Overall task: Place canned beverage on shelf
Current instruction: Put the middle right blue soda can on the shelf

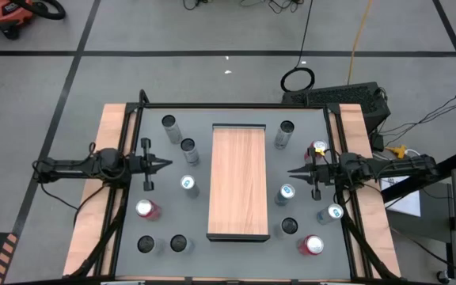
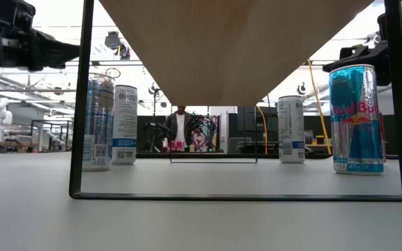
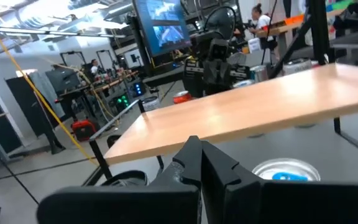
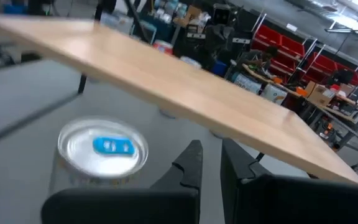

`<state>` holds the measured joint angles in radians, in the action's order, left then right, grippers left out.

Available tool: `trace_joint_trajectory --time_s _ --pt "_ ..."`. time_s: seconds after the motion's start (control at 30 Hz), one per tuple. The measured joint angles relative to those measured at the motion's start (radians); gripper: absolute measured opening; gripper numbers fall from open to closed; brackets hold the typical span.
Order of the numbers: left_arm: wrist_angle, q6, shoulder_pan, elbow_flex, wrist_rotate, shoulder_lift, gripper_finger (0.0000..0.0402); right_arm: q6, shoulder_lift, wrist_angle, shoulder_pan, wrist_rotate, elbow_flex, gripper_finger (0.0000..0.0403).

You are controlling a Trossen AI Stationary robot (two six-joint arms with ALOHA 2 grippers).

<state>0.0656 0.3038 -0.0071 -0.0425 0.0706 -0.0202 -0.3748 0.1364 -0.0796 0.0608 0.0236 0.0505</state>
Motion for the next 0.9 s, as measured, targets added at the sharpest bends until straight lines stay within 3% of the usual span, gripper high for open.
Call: trace_joint_trajectory --time_s 0.2,0.53,0.9 --pt "-0.005 -0.027 0.0 -0.067 0.02 -0.056 0.0 0.186 0.01 0.03 0.0 -0.046 0.066 0.0" --pt "0.012 -0.037 0.0 -0.2 0.075 -0.3 0.0 0.43 0.17 0.272 -0.001 -0.076 0.355 0.0" --pt "0.033 -0.116 0.0 -0.339 0.137 -0.538 0.0 0.38 0.397 0.455 -0.001 -0.076 0.646 0.0"
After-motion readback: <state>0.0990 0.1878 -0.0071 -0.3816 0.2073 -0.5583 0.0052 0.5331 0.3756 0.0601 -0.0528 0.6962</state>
